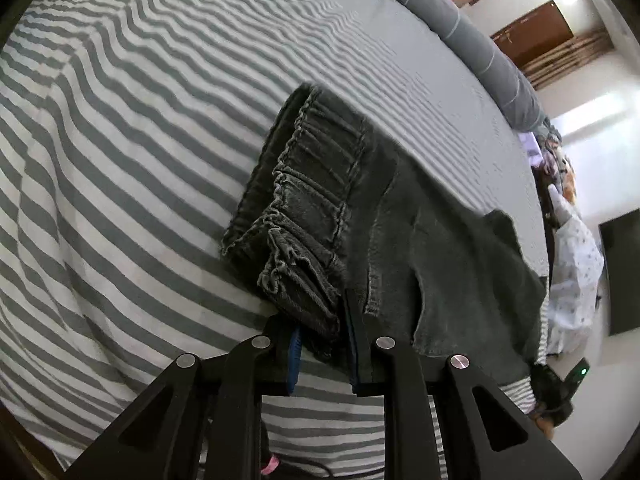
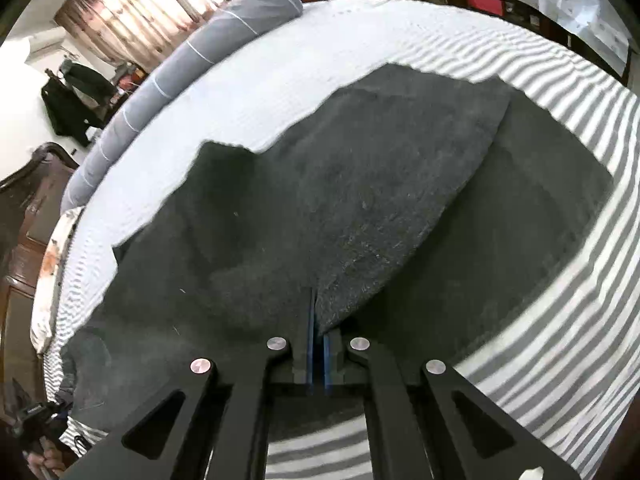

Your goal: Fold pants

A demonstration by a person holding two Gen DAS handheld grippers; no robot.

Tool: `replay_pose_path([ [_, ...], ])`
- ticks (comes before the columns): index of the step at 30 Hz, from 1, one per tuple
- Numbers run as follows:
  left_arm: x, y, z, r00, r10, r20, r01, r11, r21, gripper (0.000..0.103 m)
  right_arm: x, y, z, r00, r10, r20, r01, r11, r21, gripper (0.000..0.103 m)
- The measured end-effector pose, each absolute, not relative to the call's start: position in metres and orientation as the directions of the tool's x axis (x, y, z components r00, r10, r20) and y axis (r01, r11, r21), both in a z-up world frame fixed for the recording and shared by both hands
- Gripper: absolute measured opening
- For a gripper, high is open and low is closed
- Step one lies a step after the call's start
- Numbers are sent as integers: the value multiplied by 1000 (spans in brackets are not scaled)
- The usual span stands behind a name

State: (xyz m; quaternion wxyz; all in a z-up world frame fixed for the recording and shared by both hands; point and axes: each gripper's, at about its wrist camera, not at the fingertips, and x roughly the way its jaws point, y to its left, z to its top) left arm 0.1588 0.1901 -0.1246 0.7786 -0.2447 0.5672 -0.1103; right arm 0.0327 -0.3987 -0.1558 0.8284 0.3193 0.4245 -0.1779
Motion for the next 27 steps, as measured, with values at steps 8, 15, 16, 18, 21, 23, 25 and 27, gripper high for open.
replay_pose_path([
  [8, 158, 178, -114, 365, -392, -845, -60, 895, -441, 26, 34, -397, -167, 556, 11, -831, 563, 731, 386, 11],
  [15, 124, 156, -82, 438, -207, -875, -37, 968, -248, 38, 16, -415, -165, 627, 101, -772, 521, 683, 513, 39],
  [16, 116, 151, -75, 462, -181, -868, -25, 976, -217, 39, 12, -421, -165, 641, 121, -757, 507, 674, 538, 39],
  [18, 96, 134, -59, 531, -127, -838, 19, 990, -139, 42, 10, -430, -166, 651, 130, -748, 510, 655, 557, 39],
  [21, 69, 94, -39, 614, -119, -781, 144, 989, -38, 52, 9, -453, -171, 662, 149, -734, 514, 623, 590, 39],
  [23, 58, 57, -32, 633, -157, -758, 242, 970, 1, 55, 10, -469, -173, 667, 156, -729, 518, 607, 604, 38],
  [25, 50, 17, -30, 637, -212, -741, 330, 944, 13, 56, 11, -486, -173, 674, 156, -722, 524, 588, 616, 38],
  [27, 46, -24, -35, 614, -271, -741, 417, 909, 14, 56, 10, -501, -174, 685, 165, -710, 522, 568, 636, 38],
])
